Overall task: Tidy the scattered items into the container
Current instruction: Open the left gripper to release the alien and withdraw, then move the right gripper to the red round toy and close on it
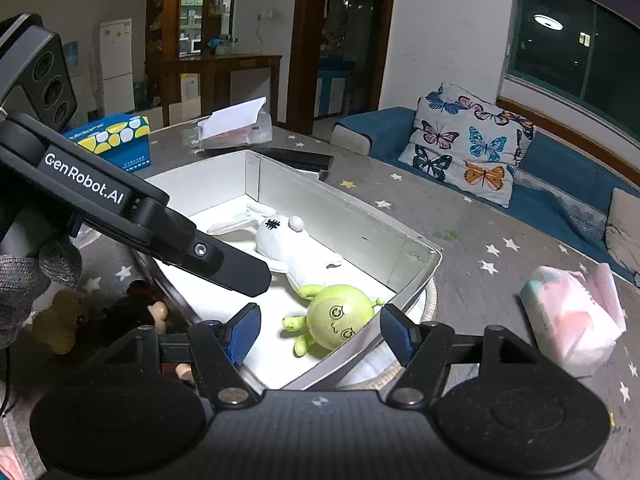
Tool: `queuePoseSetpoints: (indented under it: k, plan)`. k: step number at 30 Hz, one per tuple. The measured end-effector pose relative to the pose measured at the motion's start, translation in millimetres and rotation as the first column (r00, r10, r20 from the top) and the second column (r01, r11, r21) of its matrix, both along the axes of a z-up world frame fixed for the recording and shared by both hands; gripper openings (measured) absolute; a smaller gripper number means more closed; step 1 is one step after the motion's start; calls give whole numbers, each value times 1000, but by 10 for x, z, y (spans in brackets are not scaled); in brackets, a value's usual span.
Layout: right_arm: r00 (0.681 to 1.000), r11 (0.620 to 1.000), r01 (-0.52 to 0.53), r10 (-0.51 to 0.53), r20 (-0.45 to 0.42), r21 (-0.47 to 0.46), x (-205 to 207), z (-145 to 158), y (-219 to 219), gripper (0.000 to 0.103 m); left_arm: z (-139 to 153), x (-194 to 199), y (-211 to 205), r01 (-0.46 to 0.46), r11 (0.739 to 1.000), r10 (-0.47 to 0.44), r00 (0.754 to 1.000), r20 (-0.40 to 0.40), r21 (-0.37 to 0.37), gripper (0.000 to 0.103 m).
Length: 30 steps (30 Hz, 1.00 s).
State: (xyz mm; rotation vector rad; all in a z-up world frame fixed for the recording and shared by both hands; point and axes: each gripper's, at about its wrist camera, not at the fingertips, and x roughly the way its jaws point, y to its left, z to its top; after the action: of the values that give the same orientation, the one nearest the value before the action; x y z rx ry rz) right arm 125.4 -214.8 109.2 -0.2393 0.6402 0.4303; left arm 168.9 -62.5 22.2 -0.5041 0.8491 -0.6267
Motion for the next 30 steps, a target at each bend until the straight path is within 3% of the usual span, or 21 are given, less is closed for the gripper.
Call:
queuePoseSetpoints:
  k: [10,19,30]
  plan:
    - [999,998,31,-33,38,51,-454,38,-69,74,56,-340,18,6,1000,-6,999,37,15,36]
    - [997,994,73,-75,19,76,-852,-143,-87,75,7,-680,-21,23,999,-25,998,63,36,36]
    - [990,982,140,-136,-42,126,-1019,-404,-120,75,-191,-808,-206,85,996,-86,996,10,41,36]
